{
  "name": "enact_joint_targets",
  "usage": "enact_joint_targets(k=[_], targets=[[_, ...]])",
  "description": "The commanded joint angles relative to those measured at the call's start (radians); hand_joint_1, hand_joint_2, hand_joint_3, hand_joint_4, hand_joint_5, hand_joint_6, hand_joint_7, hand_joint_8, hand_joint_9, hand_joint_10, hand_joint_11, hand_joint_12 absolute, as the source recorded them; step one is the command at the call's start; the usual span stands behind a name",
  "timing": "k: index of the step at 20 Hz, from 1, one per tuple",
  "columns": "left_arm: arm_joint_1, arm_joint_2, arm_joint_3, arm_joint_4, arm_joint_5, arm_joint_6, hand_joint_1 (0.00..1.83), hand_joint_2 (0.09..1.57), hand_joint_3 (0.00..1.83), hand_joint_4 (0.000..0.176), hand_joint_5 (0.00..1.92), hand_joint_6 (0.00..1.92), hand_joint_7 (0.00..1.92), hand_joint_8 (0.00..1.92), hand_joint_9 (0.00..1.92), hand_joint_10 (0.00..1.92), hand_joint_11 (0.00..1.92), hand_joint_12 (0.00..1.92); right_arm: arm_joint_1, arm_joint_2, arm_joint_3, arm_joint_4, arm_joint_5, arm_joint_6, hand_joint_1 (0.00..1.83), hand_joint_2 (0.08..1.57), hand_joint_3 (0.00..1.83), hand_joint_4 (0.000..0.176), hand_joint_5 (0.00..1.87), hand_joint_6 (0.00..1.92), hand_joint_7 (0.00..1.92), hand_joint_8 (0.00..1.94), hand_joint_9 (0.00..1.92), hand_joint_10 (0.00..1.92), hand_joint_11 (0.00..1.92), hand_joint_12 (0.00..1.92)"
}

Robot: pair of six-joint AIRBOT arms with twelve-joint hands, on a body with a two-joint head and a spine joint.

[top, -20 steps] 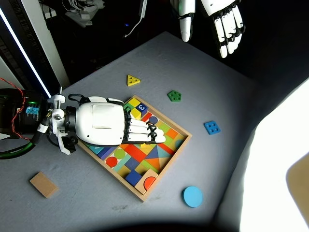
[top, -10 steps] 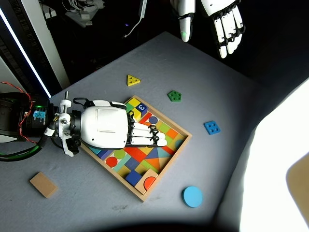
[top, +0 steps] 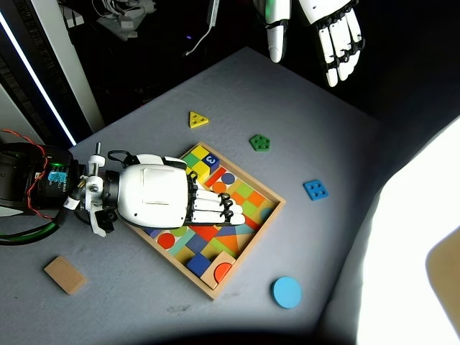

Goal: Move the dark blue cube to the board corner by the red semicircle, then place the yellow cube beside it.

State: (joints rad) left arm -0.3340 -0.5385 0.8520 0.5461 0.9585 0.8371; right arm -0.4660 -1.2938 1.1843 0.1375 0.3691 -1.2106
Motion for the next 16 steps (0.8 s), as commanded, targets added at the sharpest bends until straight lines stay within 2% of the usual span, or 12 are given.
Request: enact_joint_targets(k=[1,4,7,11,16], targets=[[-0.013,0.002,0.001,0.043,-0.072,0.001,0.00,1.24,0.00,0.009,0.12,0.00,0.12,0.00,0.12,0.00,0.00,0.50,-0.002,0.001,0.007,-0.004,0.083,0.001,0.01,1.20,0.00,0.000,0.86,0.00,0.27,0.00,0.06,0.00,0.01,0.01],[-0.013,0.002,0.001,0.043,-0.072,0.001,0.00,1.24,0.00,0.009,0.14,0.00,0.14,0.01,0.15,0.01,0.00,0.62,-0.005,0.002,0.042,-0.004,0.083,0.001,0.01,1.20,0.00,0.000,0.86,0.00,0.26,0.00,0.06,0.00,0.00,0.00],[-0.013,0.002,0.002,0.043,-0.072,0.001,0.00,1.25,0.00,0.008,0.13,0.00,0.13,0.00,0.13,0.00,0.00,0.54,-0.012,0.012,0.070,-0.004,0.083,0.003,0.01,1.20,0.00,0.000,0.86,0.00,0.26,0.00,0.06,0.00,0.00,0.00],[-0.013,0.002,0.002,0.043,-0.072,0.001,0.00,1.24,0.00,0.015,0.13,0.00,0.13,0.00,0.14,0.00,0.00,0.59,-0.022,0.038,0.073,-0.004,0.083,0.003,0.01,1.21,0.00,0.000,0.86,0.00,0.27,0.00,0.07,0.01,0.00,0.00],[-0.013,0.002,0.002,0.043,-0.072,0.001,0.00,1.24,0.00,0.014,0.13,0.00,0.12,0.00,0.14,0.00,0.00,0.62,-0.025,0.049,0.080,-0.004,0.094,0.003,0.02,1.20,0.00,0.000,0.87,0.00,0.27,0.00,0.06,0.00,0.00,0.00]])
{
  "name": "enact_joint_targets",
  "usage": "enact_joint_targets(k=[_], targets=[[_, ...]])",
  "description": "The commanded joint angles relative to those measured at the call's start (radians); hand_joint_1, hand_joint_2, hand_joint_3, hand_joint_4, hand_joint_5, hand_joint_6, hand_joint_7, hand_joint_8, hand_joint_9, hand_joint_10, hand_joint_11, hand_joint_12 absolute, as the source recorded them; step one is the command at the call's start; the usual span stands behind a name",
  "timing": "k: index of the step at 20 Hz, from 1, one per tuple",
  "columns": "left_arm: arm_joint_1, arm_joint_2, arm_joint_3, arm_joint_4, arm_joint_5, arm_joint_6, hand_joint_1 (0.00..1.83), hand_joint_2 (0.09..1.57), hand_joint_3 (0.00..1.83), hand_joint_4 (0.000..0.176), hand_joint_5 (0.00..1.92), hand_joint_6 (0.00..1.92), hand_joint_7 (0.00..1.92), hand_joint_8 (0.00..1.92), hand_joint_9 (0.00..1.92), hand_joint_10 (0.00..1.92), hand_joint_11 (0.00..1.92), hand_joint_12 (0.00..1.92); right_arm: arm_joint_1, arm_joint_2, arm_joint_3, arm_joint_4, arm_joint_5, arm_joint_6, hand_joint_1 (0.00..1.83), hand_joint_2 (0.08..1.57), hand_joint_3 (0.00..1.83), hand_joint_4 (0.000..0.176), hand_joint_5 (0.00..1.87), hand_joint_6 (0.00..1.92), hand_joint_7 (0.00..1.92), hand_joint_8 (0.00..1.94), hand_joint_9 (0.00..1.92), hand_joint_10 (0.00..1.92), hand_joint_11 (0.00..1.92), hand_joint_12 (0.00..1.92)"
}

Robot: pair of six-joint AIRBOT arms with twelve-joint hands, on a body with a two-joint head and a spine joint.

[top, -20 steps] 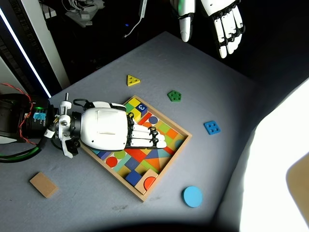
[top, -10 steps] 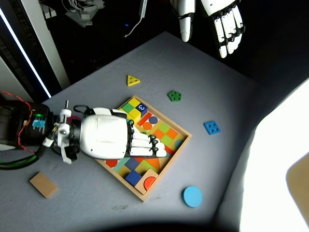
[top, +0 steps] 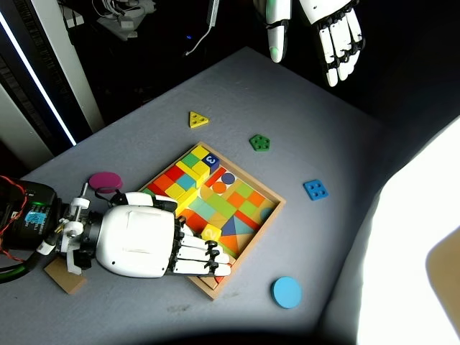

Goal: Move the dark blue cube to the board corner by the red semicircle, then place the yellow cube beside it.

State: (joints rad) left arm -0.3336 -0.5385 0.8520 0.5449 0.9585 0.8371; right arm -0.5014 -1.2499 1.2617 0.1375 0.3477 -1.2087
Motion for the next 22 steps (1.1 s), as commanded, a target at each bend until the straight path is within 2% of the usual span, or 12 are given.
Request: enact_joint_targets(k=[1,9,12,14,16,18,22], targets=[[-0.013,0.002,0.002,0.044,-0.072,0.001,0.00,1.24,0.00,0.015,0.13,0.00,0.12,0.00,0.14,0.00,0.00,0.60,0.015,0.005,0.002,-0.004,0.118,0.001,0.02,1.20,0.00,0.000,0.87,0.01,0.26,0.00,0.06,0.00,0.00,0.00],[-0.013,0.002,0.002,0.044,-0.072,0.001,0.00,1.24,0.00,0.014,0.12,0.00,0.11,0.00,0.13,0.00,0.00,0.55,0.047,-0.003,0.002,-0.004,0.138,0.012,0.01,1.20,0.00,0.000,0.86,0.00,0.27,0.00,0.07,0.00,0.01,0.00],[-0.013,0.002,0.002,0.044,-0.072,0.001,0.00,1.24,0.00,0.013,0.12,0.00,0.12,0.00,0.14,0.00,0.00,0.62,0.055,-0.007,0.002,-0.004,0.138,0.015,0.04,1.20,0.00,0.000,0.87,0.01,0.26,0.00,0.06,0.00,0.00,0.00],[-0.013,0.002,0.002,0.044,-0.072,0.001,0.00,1.25,0.00,0.009,0.12,0.00,0.12,0.00,0.14,0.00,0.00,0.57,0.055,-0.009,0.001,-0.004,0.142,0.015,0.02,1.20,0.00,0.000,0.87,0.01,0.25,0.00,0.05,0.00,0.00,0.00],[-0.013,0.002,0.002,0.044,-0.072,0.001,0.00,1.25,0.00,0.014,0.12,0.00,0.11,0.00,0.13,0.00,0.00,0.53,0.059,-0.012,0.001,-0.008,0.149,0.015,0.00,1.20,0.00,0.000,0.86,0.00,0.26,0.00,0.05,0.00,0.00,0.00],[-0.013,0.002,0.002,0.044,-0.072,0.001,0.00,1.25,0.00,0.007,0.12,0.00,0.11,0.00,0.13,0.00,0.00,0.54,0.060,-0.019,0.001,-0.008,0.149,0.015,0.01,1.21,0.00,0.000,0.87,0.01,0.26,0.00,0.06,0.01,0.00,0.00],[-0.013,0.002,0.002,0.044,-0.072,0.001,0.00,1.24,0.00,0.013,0.14,0.01,0.13,0.00,0.14,0.00,0.00,0.59,0.057,-0.029,0.001,-0.014,0.149,0.015,0.00,1.20,0.00,0.000,0.87,0.01,0.27,0.00,0.07,0.01,0.00,0.00]])
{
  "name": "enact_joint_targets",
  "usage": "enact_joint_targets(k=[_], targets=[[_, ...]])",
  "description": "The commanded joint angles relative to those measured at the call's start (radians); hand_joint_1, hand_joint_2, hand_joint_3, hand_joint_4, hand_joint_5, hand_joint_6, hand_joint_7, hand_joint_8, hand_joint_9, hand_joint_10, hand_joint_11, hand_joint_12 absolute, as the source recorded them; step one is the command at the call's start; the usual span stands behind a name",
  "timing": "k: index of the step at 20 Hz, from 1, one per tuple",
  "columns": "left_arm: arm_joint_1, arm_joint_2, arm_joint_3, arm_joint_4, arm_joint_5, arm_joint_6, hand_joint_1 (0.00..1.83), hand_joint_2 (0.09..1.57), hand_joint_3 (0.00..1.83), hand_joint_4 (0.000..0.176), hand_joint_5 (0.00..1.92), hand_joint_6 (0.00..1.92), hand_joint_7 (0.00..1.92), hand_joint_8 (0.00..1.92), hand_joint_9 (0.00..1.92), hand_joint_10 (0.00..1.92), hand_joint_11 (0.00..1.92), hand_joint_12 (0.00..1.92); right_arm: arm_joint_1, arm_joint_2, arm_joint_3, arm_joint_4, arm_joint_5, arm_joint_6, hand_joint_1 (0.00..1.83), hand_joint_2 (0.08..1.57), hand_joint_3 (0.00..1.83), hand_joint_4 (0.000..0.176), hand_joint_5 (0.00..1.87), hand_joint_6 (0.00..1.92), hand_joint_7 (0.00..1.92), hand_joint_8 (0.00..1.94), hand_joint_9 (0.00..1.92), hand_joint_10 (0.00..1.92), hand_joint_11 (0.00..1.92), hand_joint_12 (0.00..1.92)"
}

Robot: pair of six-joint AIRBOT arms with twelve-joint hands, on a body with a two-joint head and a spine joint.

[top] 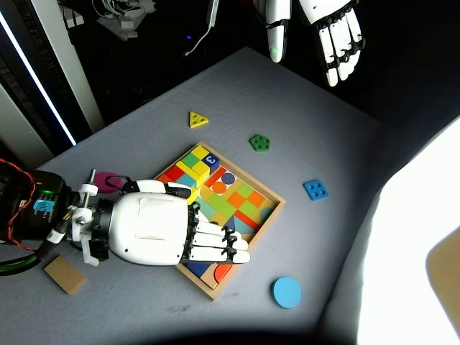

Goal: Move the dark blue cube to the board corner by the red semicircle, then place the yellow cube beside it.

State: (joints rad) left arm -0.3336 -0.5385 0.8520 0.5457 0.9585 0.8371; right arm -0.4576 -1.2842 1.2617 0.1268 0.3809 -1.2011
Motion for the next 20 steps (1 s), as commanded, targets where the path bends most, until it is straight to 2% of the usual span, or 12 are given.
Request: enact_joint_targets(k=[1,6,17,20], targets=[[-0.013,0.002,0.002,0.043,-0.072,0.001,0.00,1.24,0.00,0.015,0.15,0.01,0.13,0.00,0.14,0.00,0.00,0.60,0.011,0.003,0.002,-0.003,0.115,0.008,0.00,1.21,0.00,0.000,0.86,0.00,0.25,0.00,0.05,0.00,0.00,0.00],[-0.013,0.002,0.002,0.043,-0.072,0.001,0.00,1.24,0.00,0.014,0.13,0.01,0.13,0.00,0.15,0.01,0.00,0.58,-0.013,0.003,0.009,-0.004,0.101,0.007,0.00,1.20,0.00,0.000,0.86,0.00,0.26,0.01,0.07,0.01,0.00,0.00],[-0.013,0.002,0.002,0.043,-0.072,0.001,0.00,1.24,0.00,0.014,0.14,0.00,0.14,0.00,0.15,0.00,0.00,0.67,-0.024,0.022,0.050,-0.001,0.099,0.008,0.00,1.21,0.00,0.000,0.86,0.01,0.26,0.00,0.06,0.00,0.00,0.00],[-0.013,0.002,0.002,0.043,-0.072,0.001,0.00,1.24,0.00,0.015,0.12,0.00,0.12,0.00,0.13,0.00,0.00,0.59,-0.024,0.030,0.054,0.001,0.108,0.008,0.00,1.20,0.00,0.000,0.86,0.01,0.26,0.00,0.06,0.00,0.00,0.00]])
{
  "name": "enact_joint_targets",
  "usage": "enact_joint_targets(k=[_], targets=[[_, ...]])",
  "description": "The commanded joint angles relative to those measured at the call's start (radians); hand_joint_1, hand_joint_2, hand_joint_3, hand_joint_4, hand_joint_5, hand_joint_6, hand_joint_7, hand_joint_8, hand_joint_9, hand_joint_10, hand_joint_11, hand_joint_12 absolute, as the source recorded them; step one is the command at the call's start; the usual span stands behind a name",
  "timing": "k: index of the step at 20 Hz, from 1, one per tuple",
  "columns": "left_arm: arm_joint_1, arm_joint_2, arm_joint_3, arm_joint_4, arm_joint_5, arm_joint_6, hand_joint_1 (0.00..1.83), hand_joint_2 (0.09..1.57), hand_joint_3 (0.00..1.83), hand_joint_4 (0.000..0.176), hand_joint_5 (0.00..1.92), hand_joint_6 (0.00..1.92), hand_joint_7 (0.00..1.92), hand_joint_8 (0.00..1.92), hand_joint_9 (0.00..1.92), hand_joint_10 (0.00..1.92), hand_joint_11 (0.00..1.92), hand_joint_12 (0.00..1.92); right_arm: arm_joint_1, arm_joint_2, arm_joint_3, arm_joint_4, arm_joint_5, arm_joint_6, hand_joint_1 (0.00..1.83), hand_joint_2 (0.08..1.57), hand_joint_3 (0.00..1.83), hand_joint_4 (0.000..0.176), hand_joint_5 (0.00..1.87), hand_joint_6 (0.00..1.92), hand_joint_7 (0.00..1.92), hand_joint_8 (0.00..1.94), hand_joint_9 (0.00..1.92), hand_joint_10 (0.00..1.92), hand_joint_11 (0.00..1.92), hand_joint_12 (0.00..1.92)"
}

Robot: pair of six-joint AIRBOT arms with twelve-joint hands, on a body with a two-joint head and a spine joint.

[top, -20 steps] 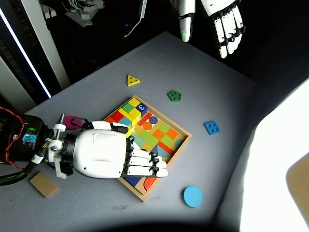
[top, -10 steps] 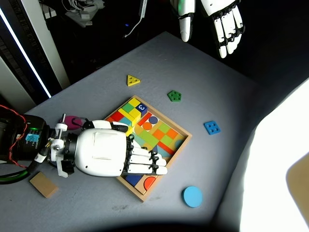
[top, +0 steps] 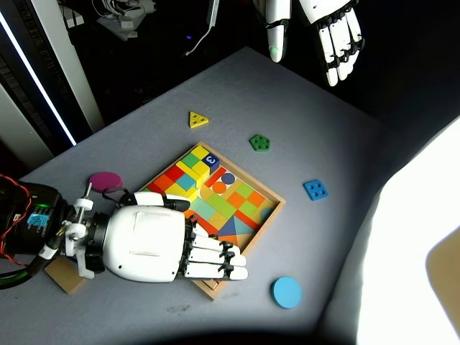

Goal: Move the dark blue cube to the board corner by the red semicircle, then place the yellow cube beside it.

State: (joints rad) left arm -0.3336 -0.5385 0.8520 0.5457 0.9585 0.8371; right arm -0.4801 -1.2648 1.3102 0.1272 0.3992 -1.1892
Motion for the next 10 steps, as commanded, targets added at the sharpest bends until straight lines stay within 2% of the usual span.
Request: enact_joint_targets(k=[1,10], targets=[[-0.013,0.002,0.002,0.043,-0.072,0.001,0.00,1.24,0.00,0.017,0.13,0.00,0.13,0.00,0.14,0.00,0.00,0.59,-0.001,0.010,0.008,0.000,0.093,-0.004,0.00,1.20,0.00,0.000,0.86,0.01,0.26,0.00,0.05,0.00,0.00,0.00],[-0.013,0.002,0.002,0.043,-0.072,0.001,0.00,1.24,0.00,0.008,0.14,0.01,0.13,0.00,0.15,0.01,0.00,0.63,0.034,0.004,0.008,0.000,0.133,-0.004,0.00,1.20,0.00,0.000,0.86,0.01,0.26,0.01,0.05,0.01,0.00,0.00]])
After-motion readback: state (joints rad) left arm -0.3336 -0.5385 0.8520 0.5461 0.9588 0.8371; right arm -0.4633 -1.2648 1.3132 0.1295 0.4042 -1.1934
